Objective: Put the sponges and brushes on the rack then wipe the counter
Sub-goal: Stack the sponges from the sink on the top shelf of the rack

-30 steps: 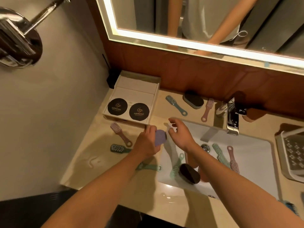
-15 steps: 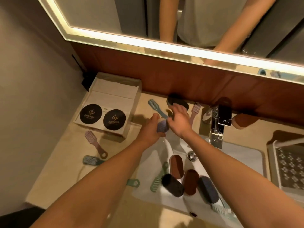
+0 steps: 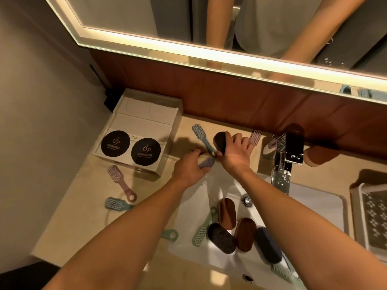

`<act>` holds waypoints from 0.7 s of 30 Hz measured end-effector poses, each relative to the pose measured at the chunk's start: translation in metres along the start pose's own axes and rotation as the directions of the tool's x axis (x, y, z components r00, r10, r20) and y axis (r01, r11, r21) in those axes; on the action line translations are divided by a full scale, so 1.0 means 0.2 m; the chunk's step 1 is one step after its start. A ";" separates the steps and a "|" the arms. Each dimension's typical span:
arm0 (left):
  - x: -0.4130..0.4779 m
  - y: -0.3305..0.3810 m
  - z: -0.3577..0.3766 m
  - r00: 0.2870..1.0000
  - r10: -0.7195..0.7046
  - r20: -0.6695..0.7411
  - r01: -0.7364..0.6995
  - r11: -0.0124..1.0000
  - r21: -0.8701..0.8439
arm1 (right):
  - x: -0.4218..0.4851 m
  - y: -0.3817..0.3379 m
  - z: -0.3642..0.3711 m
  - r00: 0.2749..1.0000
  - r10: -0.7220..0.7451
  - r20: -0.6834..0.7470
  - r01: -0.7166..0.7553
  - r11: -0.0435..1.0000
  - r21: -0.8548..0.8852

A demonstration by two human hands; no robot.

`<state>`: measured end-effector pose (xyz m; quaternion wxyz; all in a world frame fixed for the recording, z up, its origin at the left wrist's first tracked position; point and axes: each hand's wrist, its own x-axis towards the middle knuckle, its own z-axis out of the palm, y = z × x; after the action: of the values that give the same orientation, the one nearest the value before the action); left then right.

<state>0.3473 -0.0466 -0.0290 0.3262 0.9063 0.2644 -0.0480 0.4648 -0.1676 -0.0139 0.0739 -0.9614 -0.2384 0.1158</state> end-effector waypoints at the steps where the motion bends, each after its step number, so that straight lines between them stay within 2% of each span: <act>1: 0.00 -0.01 0.00 1.000 0.002 0.007 -0.002 1.000 -0.005 | 0.00 0.00 0.00 1.000 0.006 0.003 -0.006 1.000 0.000; 6: -0.03 -0.02 -0.01 0.999 0.049 0.016 -0.049 0.998 -0.027 | -0.06 0.00 0.00 0.999 -0.024 0.029 0.024 1.000 0.019; 12: -0.12 0.01 -0.07 0.996 0.093 0.000 -0.092 0.991 -0.096 | -0.25 -0.01 -0.01 0.998 -0.061 0.022 0.056 0.982 0.181; 15: -0.17 0.01 -0.08 0.990 0.142 -0.015 -0.143 0.976 -0.165 | -0.35 0.00 -0.01 0.994 -0.051 0.102 0.019 0.958 0.287; 17: -0.21 0.01 -0.09 0.990 0.142 0.004 -0.136 0.956 -0.258 | -0.42 -0.01 -0.02 0.988 -0.046 0.148 -0.028 0.886 0.464; 19: -0.26 0.02 -0.09 0.993 0.118 0.004 -0.109 0.930 -0.350 | -0.51 -0.03 -0.04 0.984 -0.010 0.179 -0.112 0.744 0.659; 21: -0.29 0.03 -0.11 0.995 0.102 0.020 -0.088 0.929 -0.360 | -0.59 -0.05 -0.06 0.972 0.011 0.236 -0.192 0.620 0.761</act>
<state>0.2981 -0.0640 0.0063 0.4929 0.8423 0.2181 -0.0003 0.3615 -0.2162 0.0221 0.4503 -0.8288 -0.1160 0.3112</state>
